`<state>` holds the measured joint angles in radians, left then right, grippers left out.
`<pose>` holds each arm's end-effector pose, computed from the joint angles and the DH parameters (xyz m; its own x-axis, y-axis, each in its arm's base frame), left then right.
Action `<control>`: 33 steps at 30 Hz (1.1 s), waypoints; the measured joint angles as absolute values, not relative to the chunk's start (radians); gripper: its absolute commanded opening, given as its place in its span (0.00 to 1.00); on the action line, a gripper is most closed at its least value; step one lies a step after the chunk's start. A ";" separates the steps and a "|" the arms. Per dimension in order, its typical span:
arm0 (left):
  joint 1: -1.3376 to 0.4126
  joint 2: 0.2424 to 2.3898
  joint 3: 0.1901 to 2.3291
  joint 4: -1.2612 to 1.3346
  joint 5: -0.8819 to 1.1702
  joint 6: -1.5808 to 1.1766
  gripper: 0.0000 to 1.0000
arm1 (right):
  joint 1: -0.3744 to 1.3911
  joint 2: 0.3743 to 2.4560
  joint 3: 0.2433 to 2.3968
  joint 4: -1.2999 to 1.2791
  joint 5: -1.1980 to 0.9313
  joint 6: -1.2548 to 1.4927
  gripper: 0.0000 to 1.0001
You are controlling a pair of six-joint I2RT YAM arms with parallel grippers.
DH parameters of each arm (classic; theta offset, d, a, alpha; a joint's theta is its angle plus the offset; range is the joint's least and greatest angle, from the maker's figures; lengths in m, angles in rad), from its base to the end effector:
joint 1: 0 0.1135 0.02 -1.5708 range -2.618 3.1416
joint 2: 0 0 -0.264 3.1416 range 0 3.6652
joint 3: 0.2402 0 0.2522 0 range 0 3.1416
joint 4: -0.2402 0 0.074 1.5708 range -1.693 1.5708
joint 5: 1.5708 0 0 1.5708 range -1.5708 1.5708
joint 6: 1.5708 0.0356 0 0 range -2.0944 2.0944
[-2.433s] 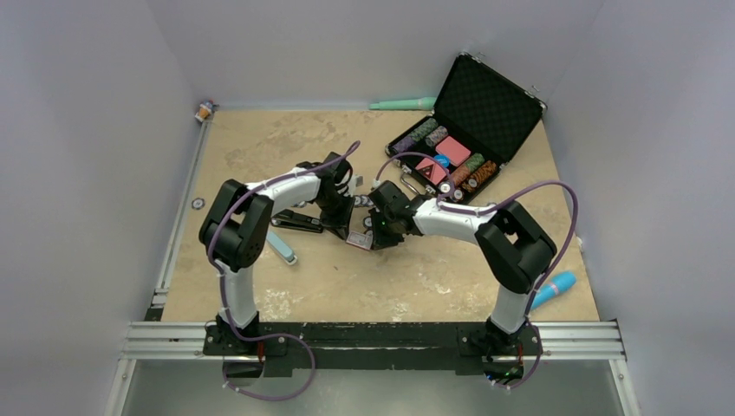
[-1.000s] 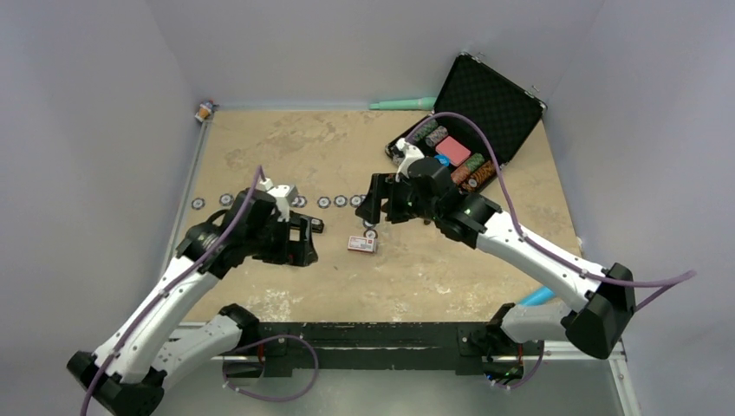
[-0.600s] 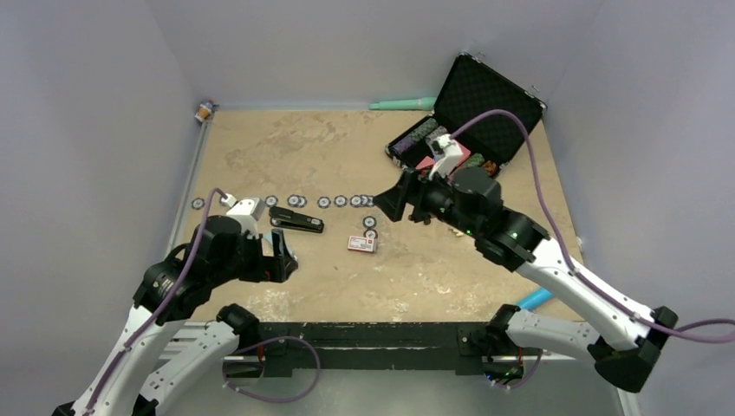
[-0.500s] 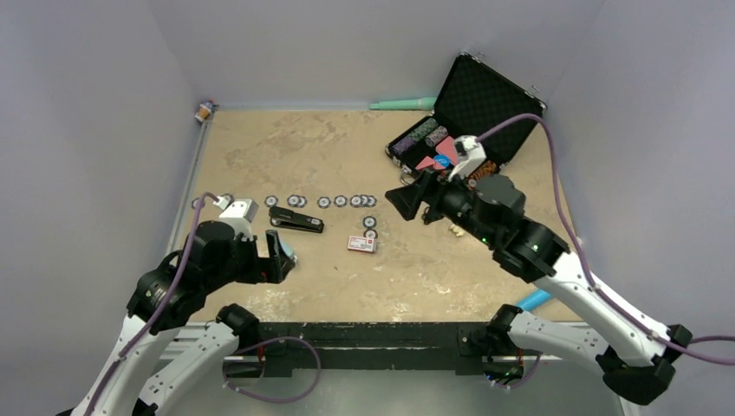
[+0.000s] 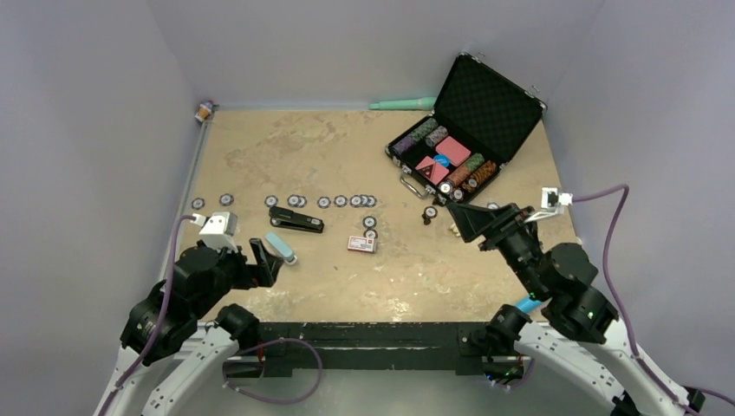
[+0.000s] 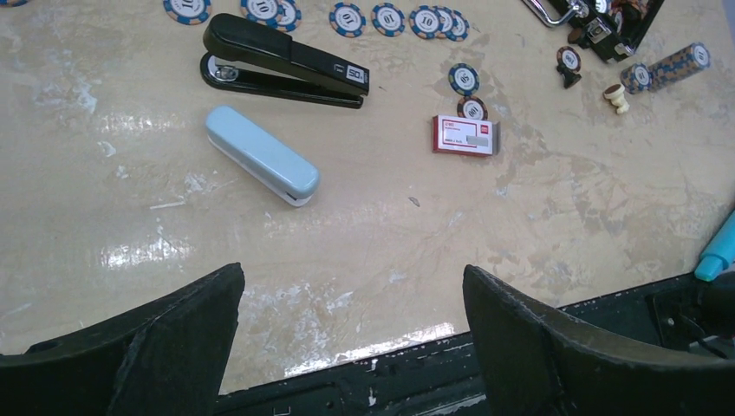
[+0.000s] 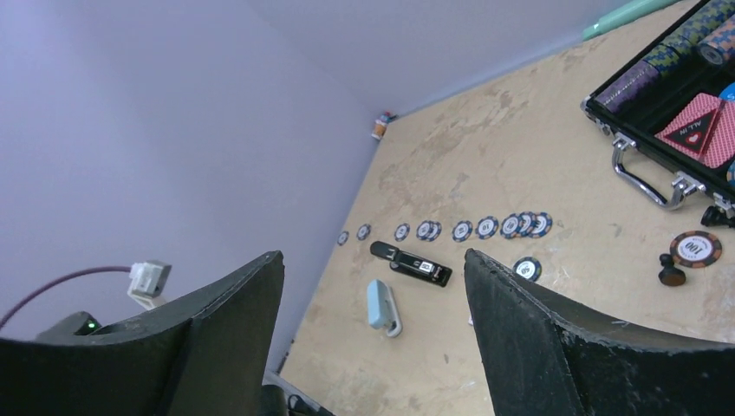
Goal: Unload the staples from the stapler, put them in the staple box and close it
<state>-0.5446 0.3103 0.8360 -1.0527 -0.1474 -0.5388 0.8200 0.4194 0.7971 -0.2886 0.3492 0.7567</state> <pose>0.0410 -0.0187 0.3140 -0.5765 -0.2442 -0.7798 0.1259 0.9163 -0.3801 0.0713 0.0586 0.3767 -0.2679 0.6585 -0.7033 -0.3722 0.6026 0.7059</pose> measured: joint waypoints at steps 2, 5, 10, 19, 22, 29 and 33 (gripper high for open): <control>-0.545 0.305 0.827 -1.051 -0.166 -0.540 1.00 | 0.820 0.349 0.765 -0.306 0.366 0.797 0.80; -0.545 0.303 0.817 -1.046 -0.189 -0.541 1.00 | 0.820 0.276 0.738 -0.353 0.393 0.865 0.80; -0.545 0.310 0.809 -1.035 -0.187 -0.551 1.00 | 0.820 0.173 0.691 -0.473 0.428 0.976 0.80; -0.545 0.318 0.805 -1.034 -0.182 -0.566 1.00 | 0.819 0.059 0.672 -0.623 0.452 1.094 0.80; -0.545 0.318 0.805 -1.034 -0.180 -0.569 1.00 | 0.819 0.041 0.672 -0.656 0.454 1.125 0.80; -0.545 0.319 0.803 -1.034 -0.168 -0.590 1.00 | 0.819 0.022 0.667 -0.704 0.453 1.157 0.80; -0.545 0.319 0.803 -1.034 -0.168 -0.592 1.00 | 0.818 0.017 0.667 -0.720 0.453 1.171 0.76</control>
<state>-0.5446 0.3191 0.8032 -1.0340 -0.1680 -0.5919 0.8185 0.0170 0.6670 -0.7200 0.4534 1.1709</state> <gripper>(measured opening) 0.997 0.801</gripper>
